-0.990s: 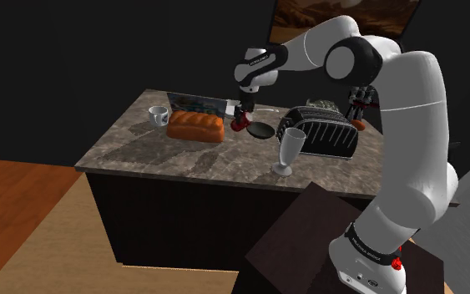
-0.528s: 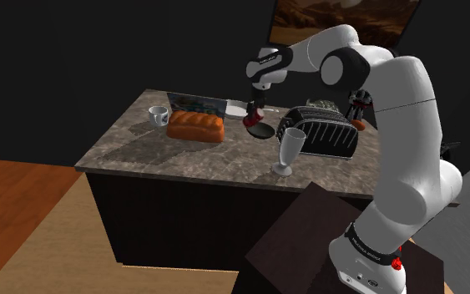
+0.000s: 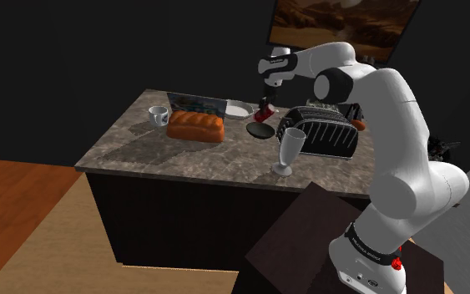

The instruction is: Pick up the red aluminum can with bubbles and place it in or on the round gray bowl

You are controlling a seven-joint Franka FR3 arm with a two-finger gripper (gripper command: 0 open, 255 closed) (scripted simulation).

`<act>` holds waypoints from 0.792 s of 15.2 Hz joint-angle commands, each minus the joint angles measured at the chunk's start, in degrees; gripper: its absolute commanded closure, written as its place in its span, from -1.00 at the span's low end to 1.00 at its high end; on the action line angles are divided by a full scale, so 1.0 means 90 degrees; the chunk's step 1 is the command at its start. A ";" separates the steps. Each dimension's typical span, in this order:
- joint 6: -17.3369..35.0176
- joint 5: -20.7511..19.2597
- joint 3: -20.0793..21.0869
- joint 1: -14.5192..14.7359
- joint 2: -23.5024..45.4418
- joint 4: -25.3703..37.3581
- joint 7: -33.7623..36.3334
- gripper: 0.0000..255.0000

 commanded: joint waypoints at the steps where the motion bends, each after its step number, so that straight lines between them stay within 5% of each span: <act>1: -0.0070 0.0012 0.0001 -0.0089 0.0148 0.0219 -0.0071 1.00; 12: 0.0551 0.0056 0.0039 -0.0094 0.0574 0.0022 -0.0098 1.00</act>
